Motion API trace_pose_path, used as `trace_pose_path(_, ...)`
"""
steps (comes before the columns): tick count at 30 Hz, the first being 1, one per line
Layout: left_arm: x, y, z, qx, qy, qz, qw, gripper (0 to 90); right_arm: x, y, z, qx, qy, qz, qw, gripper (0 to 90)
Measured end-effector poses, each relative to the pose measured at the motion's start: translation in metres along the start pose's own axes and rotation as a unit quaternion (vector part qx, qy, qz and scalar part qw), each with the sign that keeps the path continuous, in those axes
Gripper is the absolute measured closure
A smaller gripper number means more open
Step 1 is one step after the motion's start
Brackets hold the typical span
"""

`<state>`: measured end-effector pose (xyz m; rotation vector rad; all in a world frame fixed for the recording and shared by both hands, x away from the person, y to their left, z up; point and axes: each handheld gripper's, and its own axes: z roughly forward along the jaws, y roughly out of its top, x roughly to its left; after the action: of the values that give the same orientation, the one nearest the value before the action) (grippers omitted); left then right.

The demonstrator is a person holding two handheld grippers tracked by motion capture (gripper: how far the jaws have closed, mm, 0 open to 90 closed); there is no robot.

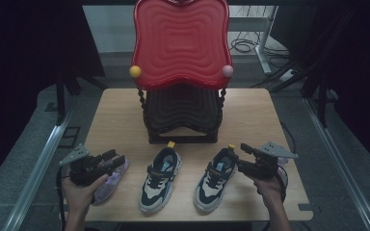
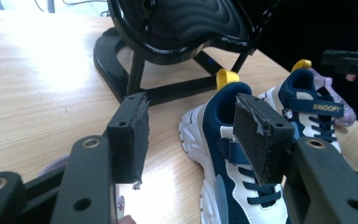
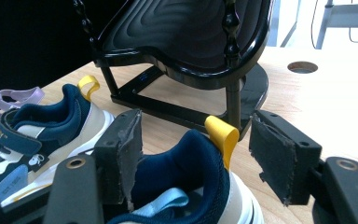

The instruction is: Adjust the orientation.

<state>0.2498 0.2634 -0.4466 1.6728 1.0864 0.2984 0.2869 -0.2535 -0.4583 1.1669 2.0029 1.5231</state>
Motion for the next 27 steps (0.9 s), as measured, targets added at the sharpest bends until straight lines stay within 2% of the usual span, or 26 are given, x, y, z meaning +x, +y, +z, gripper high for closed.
trace_pose_path(2, -0.001, 0.0, 0.001, 0.003, 0.0, -0.001, 1.0, 45.6, -0.001, 0.0, -0.002, -0.003, 0.007, 0.009, 0.9999, 36.1)
trace_pose_path(9, -0.011, 0.006, 0.001, 0.001, 0.008, 0.006, 1.0, 47.3, -0.001, -0.002, -0.003, 0.001, 0.019, 0.009, 0.9998, 37.7)
trace_pose_path(11, -0.014, 0.009, 0.002, 0.004, 0.008, 0.005, 0.9999, 48.2, -0.002, -0.003, -0.006, -0.002, 0.022, 0.022, 0.9995, 38.1)
trace_pose_path(13, -0.02, 0.013, 0.003, 0.005, 0.005, 0.01, 0.9999, 49.2, -0.001, -0.002, -0.009, -0.004, 0.021, 0.025, 0.9995, 38.2)
trace_pose_path(17, -0.024, 0.016, 0.005, 0.017, 0.005, 0.022, 0.9996, 51.7, 0.0, -0.001, -0.011, -0.001, 0.012, 0.02, 0.9997, 38.2)
trace_pose_path(18, -0.027, 0.018, 0.005, 0.021, 0.003, 0.031, 0.9993, 55.2, -0.001, 0.0, -0.011, -0.004, 0.015, 0.022, 0.9996, 38.3)
trace_pose_path(19, -0.027, 0.018, 0.005, 0.021, 0.003, 0.031, 0.9993, 58.6, -0.001, 0.0, -0.011, -0.004, 0.015, 0.022, 0.9996, 38.3)
trace_pose_path(20, -0.03, 0.02, 0.006, 0.033, -0.004, 0.044, 0.9984, 62.8, -0.001, 0.001, -0.013, -0.01, 0.022, 0.028, 0.9993, 38.3)
trace_pose_path(21, -0.03, 0.02, 0.006, 0.033, -0.004, 0.044, 0.9984, 66.5, -0.001, 0.001, -0.013, -0.01, 0.022, 0.028, 0.9993, 38.3)
trace_pose_path(22, -0.032, 0.021, 0.007, 0.04, -0.001, 0.054, 0.9978, 70.7, -0.001, 0.001, -0.014, -0.01, 0.02, 0.026, 0.9994, 38.3)
trace_pose_path(24, -0.033, 0.021, 0.007, 0.044, -0.002, 0.055, 0.9975, 73.3, 0.0, 0.001, -0.015, -0.011, 0.018, 0.025, 0.9995, 38.2)
trace_pose_path(27, -0.035, 0.019, 0.006, 0.064, 0.001, 0.063, 0.996, 81.8, -0.001, -0.001, -0.015, -0.009, 0.015, 0.027, 0.9995, 38.1)
